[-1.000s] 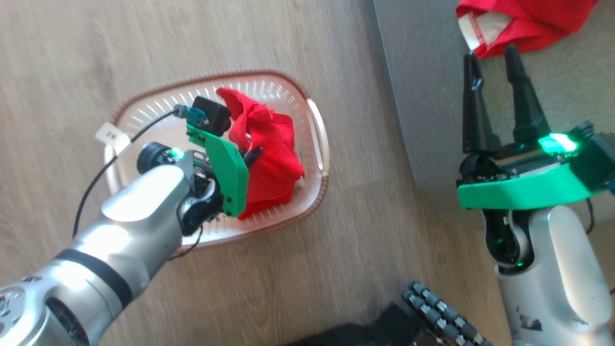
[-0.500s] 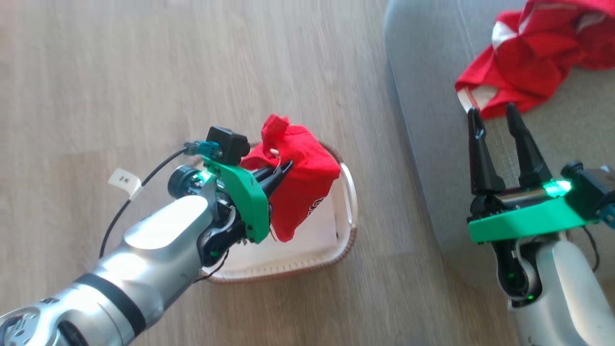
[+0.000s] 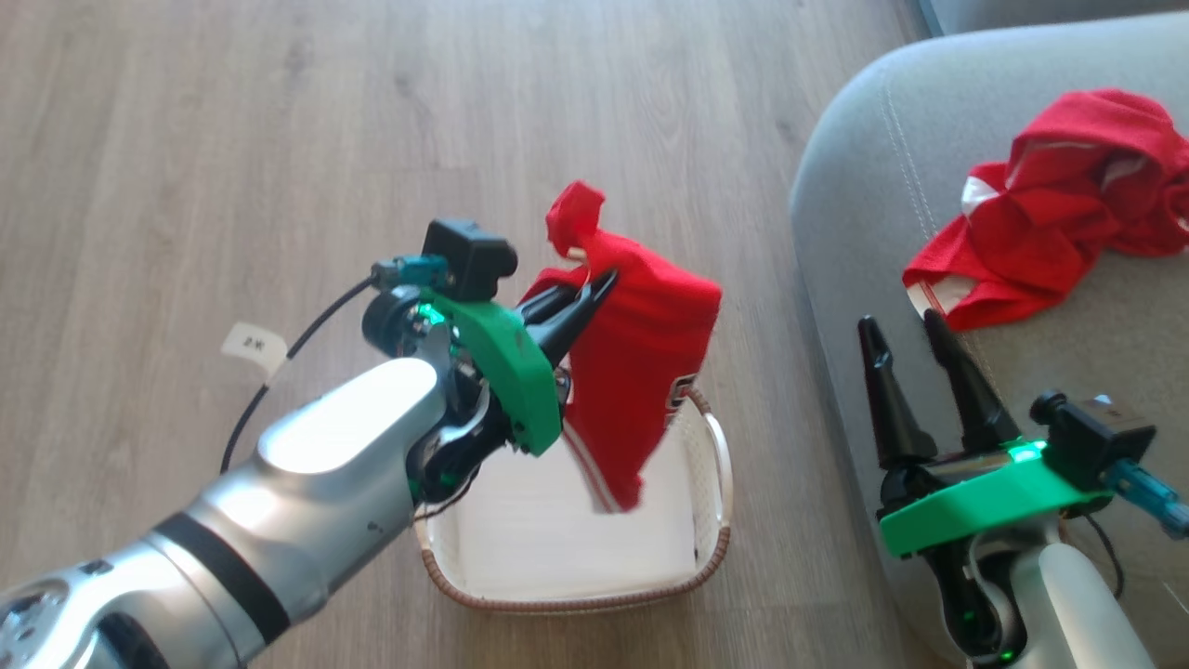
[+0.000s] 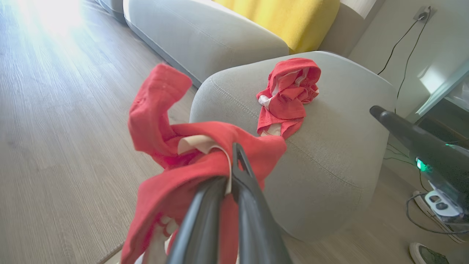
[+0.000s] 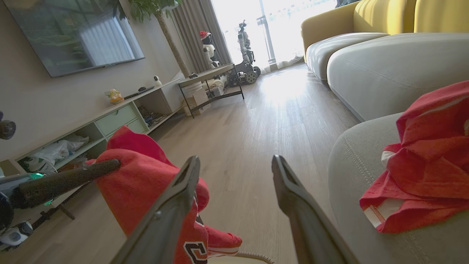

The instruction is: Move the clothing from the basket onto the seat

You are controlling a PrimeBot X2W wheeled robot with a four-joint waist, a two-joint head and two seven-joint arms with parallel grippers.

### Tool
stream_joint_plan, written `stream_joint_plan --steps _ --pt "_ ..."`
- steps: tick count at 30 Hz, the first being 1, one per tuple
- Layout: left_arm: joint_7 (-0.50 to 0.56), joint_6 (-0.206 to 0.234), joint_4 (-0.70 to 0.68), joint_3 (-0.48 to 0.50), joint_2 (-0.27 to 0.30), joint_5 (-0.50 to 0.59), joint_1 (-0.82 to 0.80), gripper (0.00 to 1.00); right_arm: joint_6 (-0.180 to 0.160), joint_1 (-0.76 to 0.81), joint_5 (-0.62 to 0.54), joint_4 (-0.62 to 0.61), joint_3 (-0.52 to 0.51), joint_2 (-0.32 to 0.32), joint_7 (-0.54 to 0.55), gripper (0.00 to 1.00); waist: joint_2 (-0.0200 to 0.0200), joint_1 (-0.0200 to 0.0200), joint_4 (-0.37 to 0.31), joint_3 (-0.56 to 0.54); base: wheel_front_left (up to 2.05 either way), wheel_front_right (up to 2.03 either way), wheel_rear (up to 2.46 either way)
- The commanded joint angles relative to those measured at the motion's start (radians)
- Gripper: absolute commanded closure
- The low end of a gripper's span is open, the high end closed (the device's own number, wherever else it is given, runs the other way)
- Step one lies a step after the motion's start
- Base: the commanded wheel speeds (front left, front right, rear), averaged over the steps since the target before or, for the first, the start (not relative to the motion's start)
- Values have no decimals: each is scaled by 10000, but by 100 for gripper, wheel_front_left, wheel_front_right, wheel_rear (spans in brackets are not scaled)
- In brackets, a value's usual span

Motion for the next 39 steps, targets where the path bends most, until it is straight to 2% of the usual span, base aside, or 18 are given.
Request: stream_joint_plan --steps 1,12,19,32,39 --pt "-109 148 -526 522 329 187 -905 100 71 -89 39 -334 340 -198 87 0 -1 1 241 -288 0 0 0" --pt "177 831 -2208 798 577 485 -1845 100 71 312 225 -293 840 -277 252 0 -1 1 418 -985 0 0 0" --pt "424 1133 -2895 862 634 501 -2100 100 71 294 294 -315 1119 -339 252 0 -1 1 418 -1046 0 0 0" --pt "514 1116 -3323 747 652 482 -1997 100 71 -50 1012 -9 2017 -724 457 0 -1 1 488 -822 0 0 0" --pt "529 1066 -3496 659 524 510 -1959 100 71 -669 2442 595 2633 -1050 535 0 -1 1 636 -788 0 0 0"
